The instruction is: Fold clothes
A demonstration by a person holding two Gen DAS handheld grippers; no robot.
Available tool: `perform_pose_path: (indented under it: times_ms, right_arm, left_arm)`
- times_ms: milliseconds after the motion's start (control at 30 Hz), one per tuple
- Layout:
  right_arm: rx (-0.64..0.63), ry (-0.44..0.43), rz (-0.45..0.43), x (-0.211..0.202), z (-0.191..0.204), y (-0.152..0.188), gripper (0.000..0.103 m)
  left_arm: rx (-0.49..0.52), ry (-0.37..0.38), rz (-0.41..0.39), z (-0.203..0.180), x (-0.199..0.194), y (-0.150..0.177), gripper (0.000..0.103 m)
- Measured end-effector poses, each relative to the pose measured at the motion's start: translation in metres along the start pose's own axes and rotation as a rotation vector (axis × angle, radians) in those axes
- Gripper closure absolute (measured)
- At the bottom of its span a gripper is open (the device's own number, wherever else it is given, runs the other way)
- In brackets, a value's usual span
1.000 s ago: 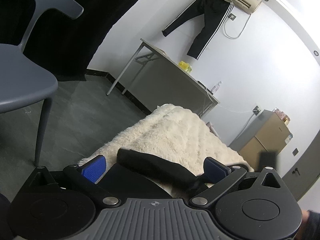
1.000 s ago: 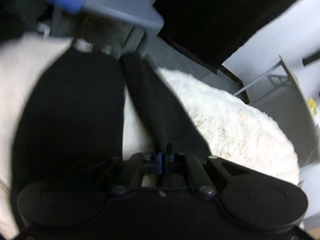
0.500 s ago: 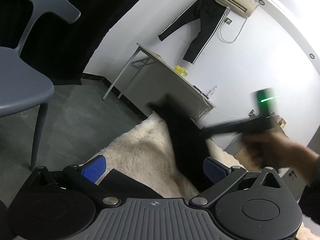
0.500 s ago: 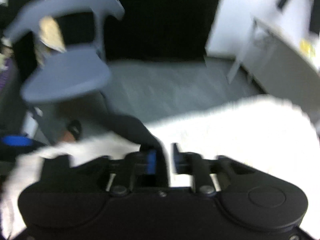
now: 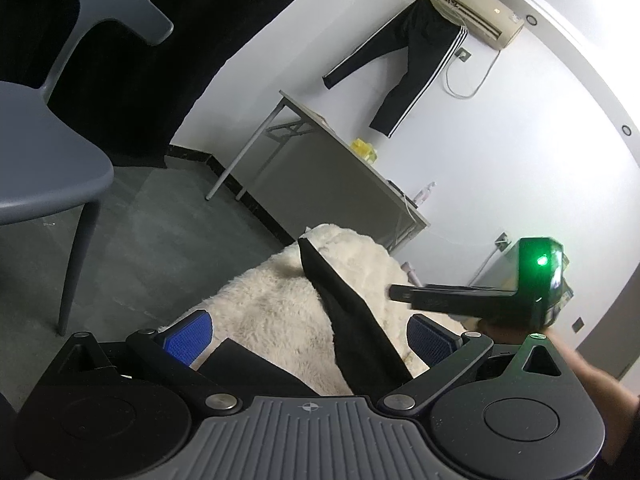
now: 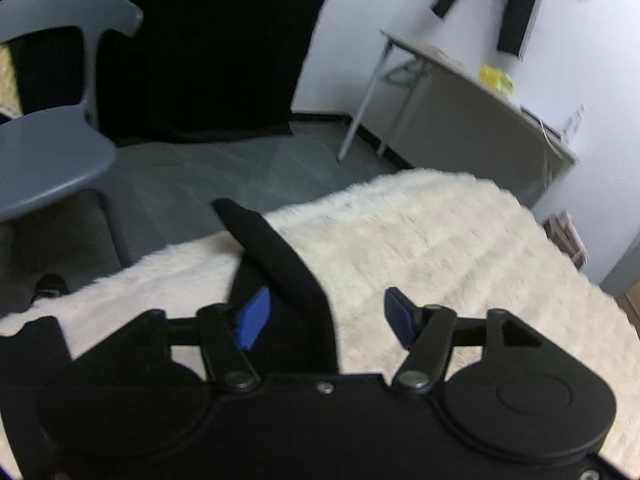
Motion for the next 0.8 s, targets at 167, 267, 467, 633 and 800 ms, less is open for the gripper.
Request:
perform_pose_path:
  times_ms: [167,267,467,633,800]
  right_arm:
    - [0.036,-0.020,0.066,0.072,0.011,-0.007,0.043]
    - [0.049,0.083,0.130,0.119,0.005,-0.004,0.060]
    - [0.261,0.041,0.076,0.107,-0.006,-0.033,0.096]
    - [0.125,-0.191,0.031,0.065,0.053,-0.046,0.083]
    - [0.008,-0.332,0.167,0.061,0.097,-0.008,0.092]
  left_arm:
    - [-0.041,-0.014,-0.009,0.009,-0.003,-0.005,0.000]
    - [-0.061,-0.019,-0.007,0.013,-0.002,-0.006,0.000]
    - [-0.099,-0.011,0.002,0.016,0.007,-0.009,0.000]
    - [-0.114,0.000,-0.003,0.016,0.006,-0.010,0.000]
    - [-0.112,-0.011,-0.008,0.018,0.000,-0.010,0.000]
Point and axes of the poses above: each gripper's, at about its wrist camera, not at the fingertips, and x roughly the way its jaws point, z to its left, y to its underside, the point moved 8 cm from there along x, roughly the way its jaws point, and after that the axes turned 10 degrees about -y, right-handed, at the moved point
